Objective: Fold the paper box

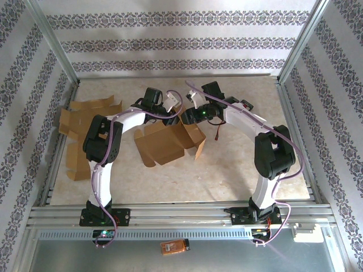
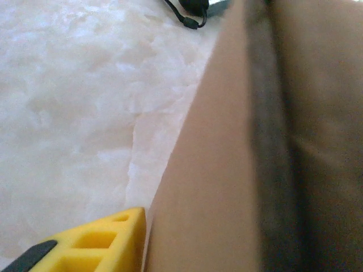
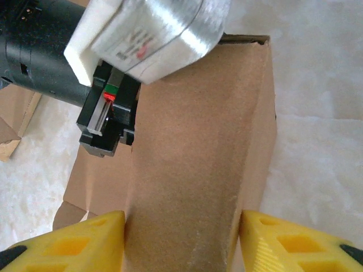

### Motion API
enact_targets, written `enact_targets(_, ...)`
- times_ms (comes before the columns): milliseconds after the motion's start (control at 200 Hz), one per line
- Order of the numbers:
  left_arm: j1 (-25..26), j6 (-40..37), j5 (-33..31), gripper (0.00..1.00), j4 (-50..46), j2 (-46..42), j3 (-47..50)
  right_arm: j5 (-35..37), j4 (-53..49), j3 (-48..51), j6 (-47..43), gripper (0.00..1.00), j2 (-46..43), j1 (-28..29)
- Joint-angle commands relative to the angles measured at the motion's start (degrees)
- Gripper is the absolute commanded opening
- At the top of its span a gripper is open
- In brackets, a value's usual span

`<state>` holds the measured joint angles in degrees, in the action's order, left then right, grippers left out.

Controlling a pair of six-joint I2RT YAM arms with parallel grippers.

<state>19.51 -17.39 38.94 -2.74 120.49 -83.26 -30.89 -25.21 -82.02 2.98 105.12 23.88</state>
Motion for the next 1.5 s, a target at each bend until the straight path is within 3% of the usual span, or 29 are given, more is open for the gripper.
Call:
enact_targets(0, 0.94, 4.17, 0.78, 0.27, 7.28, 1.52, 0.52, -0.54, -1.32, -0.60, -1.55, 0.53, 1.84, 0.60)
enact_targets(220, 1.10, 15.02, -4.26, 0.00, 20.57, 1.10, 5.31, -0.83, -1.15, -0.12, -0.89, 0.53, 1.24, 0.47)
enact_targets(375, 2.56, 18.75, -13.93, 0.00, 20.50, -0.22, 7.54, -1.44, -0.63, 0.02, 0.00, 0.53, 0.71, 0.47)
enact_targets(475, 3.24, 18.44, -16.87, 0.24, 20.12, -0.77, 8.53, -1.36, -0.55, -0.06, 0.00, 0.53, 0.74, 0.47)
enact_targets(565, 3.51, 18.66, -16.96, 0.26, 19.93, -0.87, 8.23, -1.45, -0.45, -0.15, 0.18, 0.53, 1.04, 0.47)
enact_targets(645, 3.51, 19.46, -16.88, 0.20, 21.07, -0.45, 8.04, -1.76, -0.23, -0.08, 0.53, 0.52, 1.22, 0.47)
enact_targets(740, 3.60, 19.76, -17.94, 0.00, 20.95, 0.18, 7.47, -1.89, 0.32, 0.10, 1.28, 0.52, 0.99, 0.47)
enact_targets(864, 4.60, 19.29, -23.56, 0.00, 20.15, -1.34, 9.46, -0.36, 1.48, 0.54, 5.09, 0.57, -0.99, 0.23)
enact_targets(929, 5.28, 19.32, -27.03, 0.00, 19.76, -3.18, 11.71, 2.91, 2.72, 0.79, 9.99, 0.66, -2.93, -0.18)
enact_targets(1134, 9.08, 23.40, -43.03, 0.00, 19.68, -9.82, 19.63, 24.32, 0.96, 1.60, 28.42, 0.71, -9.13, -0.25)
enact_targets(1294, 14.35, 28.81, -58.81, 0.00, 15.01, -12.15, 21.26, 32.13, -3.37, 2.39, 34.71, 0.75, -14.58, 0.25)
enact_targets(1374, 16.41, 32.54, -61.83, 0.00, 13.73, -13.53, 22.40, 33.66, -3.15, 5.30, 37.62, 0.75, -17.63, 0.44)
enact_targets(1494, 18.25, 35.90, -60.39, 0.27, 14.21, -16.19, 24.43, 33.51, -2.65, 8.54, 39.72, 0.74, -20.75, 0.73)
